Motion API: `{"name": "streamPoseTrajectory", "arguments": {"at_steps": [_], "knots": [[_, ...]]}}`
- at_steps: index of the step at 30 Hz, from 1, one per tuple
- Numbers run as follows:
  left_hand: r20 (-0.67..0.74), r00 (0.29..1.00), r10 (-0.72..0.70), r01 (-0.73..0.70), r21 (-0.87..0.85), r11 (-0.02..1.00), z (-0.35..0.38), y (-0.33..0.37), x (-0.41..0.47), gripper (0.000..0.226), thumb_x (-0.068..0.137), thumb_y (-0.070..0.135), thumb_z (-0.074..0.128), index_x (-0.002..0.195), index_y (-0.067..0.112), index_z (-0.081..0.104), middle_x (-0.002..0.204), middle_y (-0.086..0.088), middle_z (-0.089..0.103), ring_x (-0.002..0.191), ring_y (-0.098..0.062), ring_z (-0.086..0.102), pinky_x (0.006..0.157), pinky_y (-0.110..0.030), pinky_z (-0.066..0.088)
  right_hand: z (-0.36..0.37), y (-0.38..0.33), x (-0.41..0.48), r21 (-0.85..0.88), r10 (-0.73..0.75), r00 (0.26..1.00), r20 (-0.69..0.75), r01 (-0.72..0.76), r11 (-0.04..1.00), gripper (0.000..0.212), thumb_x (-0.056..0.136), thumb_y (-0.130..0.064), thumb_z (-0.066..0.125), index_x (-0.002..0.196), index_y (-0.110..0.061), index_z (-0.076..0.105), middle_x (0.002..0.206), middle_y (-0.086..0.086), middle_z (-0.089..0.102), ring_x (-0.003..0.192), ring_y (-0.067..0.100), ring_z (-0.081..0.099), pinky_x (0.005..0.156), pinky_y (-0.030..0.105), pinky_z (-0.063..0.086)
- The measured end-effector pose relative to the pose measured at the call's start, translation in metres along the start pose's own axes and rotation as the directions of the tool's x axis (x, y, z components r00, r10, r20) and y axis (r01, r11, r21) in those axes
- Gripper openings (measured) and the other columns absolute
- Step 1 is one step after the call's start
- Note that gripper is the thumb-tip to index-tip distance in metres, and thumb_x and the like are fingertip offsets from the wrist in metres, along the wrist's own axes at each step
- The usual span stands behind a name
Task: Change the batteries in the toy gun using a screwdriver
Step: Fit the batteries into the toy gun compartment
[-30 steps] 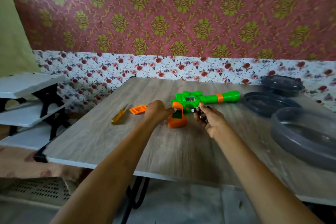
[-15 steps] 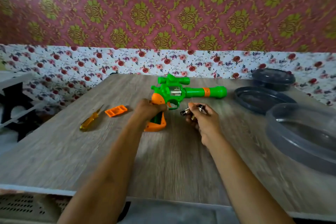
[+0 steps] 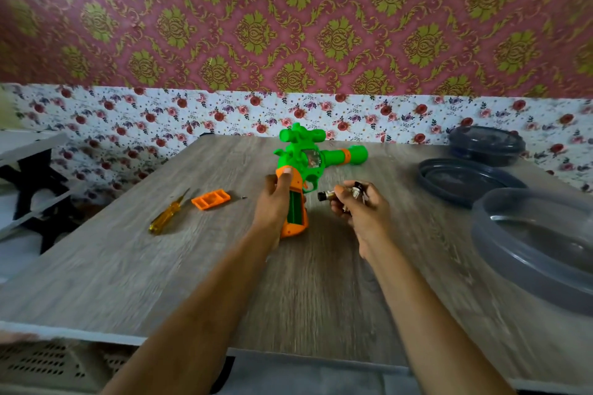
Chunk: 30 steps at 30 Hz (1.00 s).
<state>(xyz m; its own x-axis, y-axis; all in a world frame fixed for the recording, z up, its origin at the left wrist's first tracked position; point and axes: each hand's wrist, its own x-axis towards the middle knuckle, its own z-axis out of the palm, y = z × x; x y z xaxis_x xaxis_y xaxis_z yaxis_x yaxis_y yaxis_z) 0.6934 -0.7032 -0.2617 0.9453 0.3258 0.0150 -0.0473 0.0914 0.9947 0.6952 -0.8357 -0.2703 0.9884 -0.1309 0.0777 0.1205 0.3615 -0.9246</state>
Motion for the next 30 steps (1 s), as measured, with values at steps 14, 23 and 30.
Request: {"name": "streamPoseTrajectory", "arguments": {"at_steps": [14, 23, 30], "knots": [[0.031, 0.999, 0.045, -0.043, -0.057, 0.997, 0.004, 0.003, -0.005, 0.021, 0.097, 0.042, 0.043, 0.087, 0.026, 0.051, 0.094, -0.014, 0.062, 0.074, -0.025, 0.062, 0.062, -0.034, 0.053, 0.005, 0.012, 0.001, -0.421, -0.397, 0.893, 0.211, 0.449, 0.788, 0.014, 0.081, -0.022, 0.069, 0.085, -0.015, 0.058, 0.075, 0.001, 0.063, 0.058, 0.013, 0.060, 0.051, 0.030, 0.049], [0.087, 0.996, 0.016, -0.004, -0.130, 0.991, 0.010, 0.005, -0.015, 0.023, 0.098, 0.037, 0.043, 0.081, 0.025, 0.053, 0.077, -0.004, 0.058, 0.055, -0.011, 0.061, 0.043, -0.019, 0.049, 0.010, 0.007, -0.008, -0.558, -0.648, 0.683, 0.337, 0.699, 0.447, 0.023, 0.074, -0.027, 0.072, 0.084, -0.008, 0.065, 0.076, 0.004, 0.070, 0.069, 0.012, 0.064, 0.061, 0.018, 0.042], [0.061, 0.998, -0.004, 0.011, -0.103, 0.995, 0.012, 0.001, -0.015, 0.023, 0.096, 0.040, 0.047, 0.084, 0.025, 0.059, 0.101, -0.014, 0.064, 0.089, -0.027, 0.064, 0.080, -0.042, 0.053, 0.012, 0.011, -0.007, -0.650, -0.711, 0.609, 0.351, 0.705, 0.283, 0.024, 0.072, -0.024, 0.070, 0.082, -0.003, 0.065, 0.078, 0.014, 0.063, 0.069, 0.027, 0.063, 0.060, 0.021, 0.037]]}}
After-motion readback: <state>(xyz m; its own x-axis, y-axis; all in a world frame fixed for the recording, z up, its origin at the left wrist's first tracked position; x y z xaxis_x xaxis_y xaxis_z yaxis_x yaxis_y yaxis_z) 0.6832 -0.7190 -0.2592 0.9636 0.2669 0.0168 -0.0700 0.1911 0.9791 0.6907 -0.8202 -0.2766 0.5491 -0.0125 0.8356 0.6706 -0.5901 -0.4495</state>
